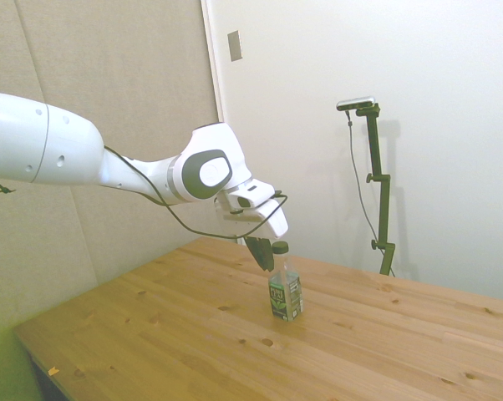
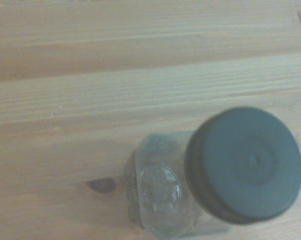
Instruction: Knock down the bottle
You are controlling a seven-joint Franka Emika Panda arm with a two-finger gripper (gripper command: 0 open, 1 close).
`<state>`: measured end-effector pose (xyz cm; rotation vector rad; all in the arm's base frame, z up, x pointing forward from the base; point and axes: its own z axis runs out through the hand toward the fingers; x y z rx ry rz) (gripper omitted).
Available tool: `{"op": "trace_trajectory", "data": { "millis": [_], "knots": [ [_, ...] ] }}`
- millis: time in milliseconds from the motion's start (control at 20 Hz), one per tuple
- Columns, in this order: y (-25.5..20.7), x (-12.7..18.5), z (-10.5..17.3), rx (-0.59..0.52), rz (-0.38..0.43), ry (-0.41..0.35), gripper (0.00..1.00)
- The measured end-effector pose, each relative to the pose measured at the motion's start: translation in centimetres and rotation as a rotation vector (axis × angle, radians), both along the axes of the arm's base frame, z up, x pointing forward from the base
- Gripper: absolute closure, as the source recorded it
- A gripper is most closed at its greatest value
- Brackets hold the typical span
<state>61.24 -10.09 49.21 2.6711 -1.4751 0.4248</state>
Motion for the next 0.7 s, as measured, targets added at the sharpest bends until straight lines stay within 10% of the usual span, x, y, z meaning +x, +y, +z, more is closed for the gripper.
{"op": "trace_trajectory", "data": {
  "millis": [700],
  "knots": [
    [-0.8, 9.2, -3.0, -0.018, -0.088, -0.078, 1.0]
  ]
}}
